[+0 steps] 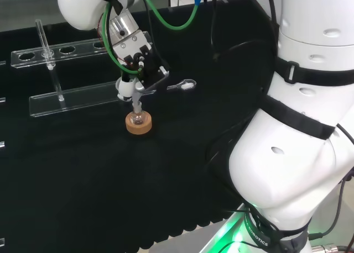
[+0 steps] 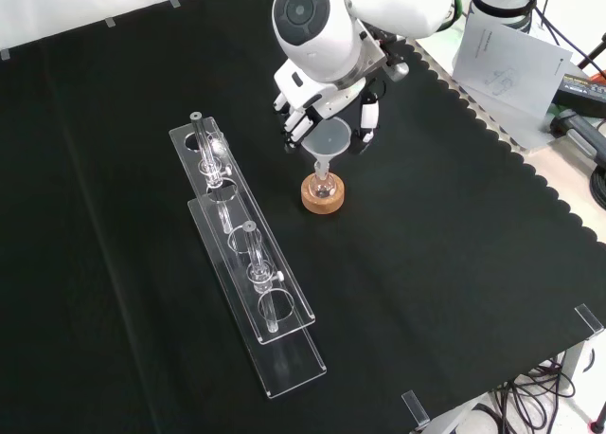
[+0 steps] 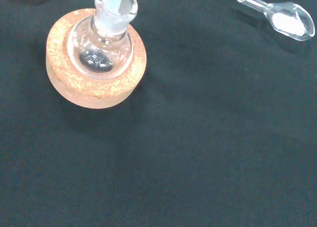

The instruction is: Place the funnel on the round-bottom flask.

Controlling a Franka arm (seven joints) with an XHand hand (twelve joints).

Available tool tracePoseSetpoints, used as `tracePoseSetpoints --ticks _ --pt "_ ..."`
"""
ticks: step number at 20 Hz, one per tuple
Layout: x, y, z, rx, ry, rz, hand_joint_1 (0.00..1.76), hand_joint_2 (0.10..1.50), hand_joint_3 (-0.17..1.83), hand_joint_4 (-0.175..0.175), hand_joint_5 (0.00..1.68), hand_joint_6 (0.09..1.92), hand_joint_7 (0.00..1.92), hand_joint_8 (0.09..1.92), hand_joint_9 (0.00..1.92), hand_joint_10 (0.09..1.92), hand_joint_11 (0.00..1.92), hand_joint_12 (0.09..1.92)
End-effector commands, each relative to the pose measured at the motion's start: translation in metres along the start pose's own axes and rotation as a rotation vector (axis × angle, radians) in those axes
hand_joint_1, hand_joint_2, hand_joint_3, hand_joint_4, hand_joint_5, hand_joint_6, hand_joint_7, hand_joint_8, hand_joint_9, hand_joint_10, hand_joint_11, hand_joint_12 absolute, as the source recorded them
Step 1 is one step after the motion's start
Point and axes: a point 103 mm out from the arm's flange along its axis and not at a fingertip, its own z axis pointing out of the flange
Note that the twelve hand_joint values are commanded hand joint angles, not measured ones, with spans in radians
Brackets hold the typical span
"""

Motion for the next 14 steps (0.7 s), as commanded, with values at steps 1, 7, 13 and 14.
tracePoseSetpoints --ticks 1,7,13,14 --pt "0.0034 0.0024 0.0016 0.004 -0.008 0.001 0.72 0.78 0.59 -0.042 0.66 0.68 0.67 0.85 0.89 0.69 0.47 1.34" --pt "0.001 0.0037 0.0036 0.023 -0.002 0.006 0.72 0.78 0.58 -0.043 0.58 0.64 0.6 0.84 0.83 0.67 0.46 1.34" --pt "0.0024 0.0031 0.005 0.029 -0.001 0.007 0.7 0.75 0.58 -0.041 0.45 0.52 0.49 0.85 0.76 0.68 0.43 1.36" --pt "0.0027 0.0032 0.0049 0.03 -0.004 0.007 0.7 0.74 0.59 -0.04 0.44 0.47 0.47 0.85 0.74 0.68 0.43 1.37"
